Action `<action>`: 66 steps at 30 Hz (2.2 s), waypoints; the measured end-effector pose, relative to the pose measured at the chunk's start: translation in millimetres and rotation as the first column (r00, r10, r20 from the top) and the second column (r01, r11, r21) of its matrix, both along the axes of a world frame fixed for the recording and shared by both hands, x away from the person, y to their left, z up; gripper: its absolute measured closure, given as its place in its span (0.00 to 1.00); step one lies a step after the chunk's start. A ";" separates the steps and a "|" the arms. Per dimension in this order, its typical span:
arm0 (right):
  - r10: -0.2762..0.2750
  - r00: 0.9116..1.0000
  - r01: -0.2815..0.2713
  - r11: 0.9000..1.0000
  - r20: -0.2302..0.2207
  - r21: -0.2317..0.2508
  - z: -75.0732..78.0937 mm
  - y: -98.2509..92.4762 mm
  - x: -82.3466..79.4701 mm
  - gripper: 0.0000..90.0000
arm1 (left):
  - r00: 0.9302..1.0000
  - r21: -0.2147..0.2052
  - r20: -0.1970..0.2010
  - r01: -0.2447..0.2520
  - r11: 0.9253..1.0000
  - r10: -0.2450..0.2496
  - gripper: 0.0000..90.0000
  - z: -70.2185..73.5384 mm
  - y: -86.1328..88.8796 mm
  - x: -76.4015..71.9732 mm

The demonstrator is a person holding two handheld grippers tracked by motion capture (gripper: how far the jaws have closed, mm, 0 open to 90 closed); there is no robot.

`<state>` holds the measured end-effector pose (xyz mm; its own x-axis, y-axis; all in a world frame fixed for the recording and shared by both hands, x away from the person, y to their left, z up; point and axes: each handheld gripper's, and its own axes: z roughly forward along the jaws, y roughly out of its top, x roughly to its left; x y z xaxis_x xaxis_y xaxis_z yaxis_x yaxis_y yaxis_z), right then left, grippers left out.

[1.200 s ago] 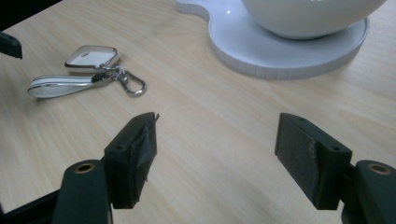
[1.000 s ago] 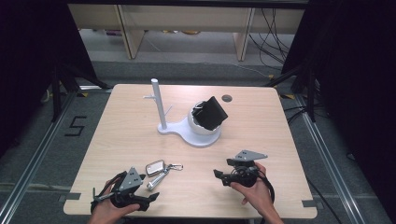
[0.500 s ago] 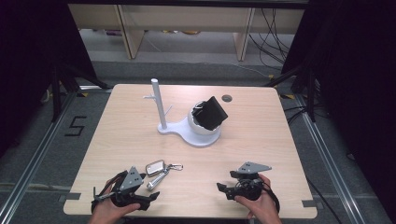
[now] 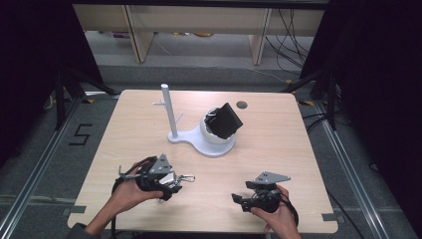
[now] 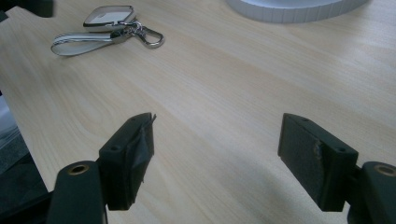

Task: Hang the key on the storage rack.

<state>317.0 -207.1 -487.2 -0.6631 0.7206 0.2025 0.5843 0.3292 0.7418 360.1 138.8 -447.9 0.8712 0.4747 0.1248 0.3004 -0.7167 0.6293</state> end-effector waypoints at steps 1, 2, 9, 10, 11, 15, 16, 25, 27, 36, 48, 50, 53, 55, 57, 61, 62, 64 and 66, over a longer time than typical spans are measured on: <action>0.005 1.000 -0.005 1.000 -0.008 0.011 -0.3 0.0 0.1 0.31 | 1.000 0.045 -0.007 0.012 0.999 -0.012 0.33 -0.5 -4.1 5.3; 0.008 1.000 -0.008 1.000 -0.006 0.014 -0.3 -0.4 0.1 0.31 | 1.000 0.065 -0.021 0.016 0.998 -0.015 0.35 -1.9 -7.8 11.4; 0.000 1.000 0.001 1.000 -0.018 0.025 2.5 0.5 -2.3 0.32 | 0.993 0.179 -0.111 0.067 0.982 -0.048 0.52 -8.1 -28.2 39.7; 0.006 1.000 -0.006 1.000 -0.007 0.024 2.2 0.0 -1.2 0.32 | 0.986 0.209 -0.151 0.097 0.973 -0.066 0.54 -9.3 -34.9 47.6; 0.002 1.000 -0.001 1.000 -0.012 0.021 2.5 0.0 -1.4 0.32 | 0.984 0.220 -0.162 0.106 0.970 -0.071 0.55 -10.3 -37.2 49.2; 0.016 1.000 -0.016 1.000 -0.009 0.023 2.5 0.3 -1.5 0.32 | 0.971 0.280 -0.230 0.136 0.950 -0.071 0.59 -19.1 -46.5 53.6; 0.012 1.000 -0.012 1.000 -0.004 0.023 2.5 0.5 -1.3 0.32 | 0.969 0.292 -0.239 0.138 0.946 -0.067 0.59 -21.4 -47.5 55.4; 0.035 0.999 -0.035 0.999 -0.003 0.029 2.6 0.5 -0.7 0.32 | 0.949 0.356 -0.307 0.192 0.915 -0.080 0.68 -31.5 -54.6 69.4; 0.029 1.000 -0.029 0.999 0.009 0.019 2.8 -0.1 -0.5 0.32 | 0.943 0.376 -0.329 0.186 0.908 -0.057 0.71 -31.0 -56.7 69.6; 0.033 0.999 -0.034 0.999 0.008 0.030 3.6 -0.4 -0.5 0.32 | 0.927 0.455 -0.376 0.174 0.873 0.011 0.83 -30.3 -70.3 72.6; 0.033 0.999 -0.033 0.999 0.006 0.034 2.5 -0.1 0.1 0.33 | 0.926 0.456 -0.375 0.225 0.861 -0.043 0.83 -30.1 -69.4 70.0; 0.034 0.999 -0.035 0.999 0.014 0.034 2.3 -0.4 0.0 0.33 | 0.928 0.458 -0.371 0.215 0.862 -0.035 0.84 -29.6 -67.6 71.3; 0.035 0.999 -0.035 0.998 0.004 0.056 1.9 1.7 -0.8 0.33 | 0.929 0.446 -0.368 0.218 0.868 -0.045 0.84 -29.1 -66.7 70.1; 0.041 0.999 -0.041 0.999 0.008 0.025 2.2 -0.4 -0.2 0.33 | 0.930 0.435 -0.364 0.211 0.876 -0.044 0.84 -25.2 -65.3 70.9; 0.030 1.000 -0.031 0.999 0.009 0.038 1.9 0.1 0.0 0.33 | 0.937 0.433 -0.348 0.201 0.879 -0.043 0.84 -17.7 -62.2 71.8; 0.026 1.000 -0.026 0.998 -0.009 0.049 2.1 -0.4 -0.9 0.33 | 0.944 0.415 -0.328 0.180 0.892 -0.037 0.84 -5.6 -55.7 73.1; 0.021 1.000 -0.021 0.999 0.001 0.041 2.3 -2.1 0.6 0.33 | 0.952 0.407 -0.305 0.159 0.899 -0.031 0.84 4.4 -50.1 74.0; 0.024 1.000 -0.024 0.999 -0.001 0.041 2.0 -2.2 0.6 0.33 | 0.958 0.399 -0.286 0.134 0.907 -0.015 0.84 14.5 -43.4 74.1; 0.027 1.000 -0.027 0.999 0.001 0.038 1.5 -2.3 0.6 0.33 | 0.960 0.398 -0.279 0.127 0.909 -0.012 0.84 22.5 -38.4 75.1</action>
<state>317.6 -209.4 -485.7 -0.6821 0.6945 0.2291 0.5750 0.3158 0.7547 435.2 100.3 -425.4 0.9279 0.3688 0.0551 0.3539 -0.9175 0.1813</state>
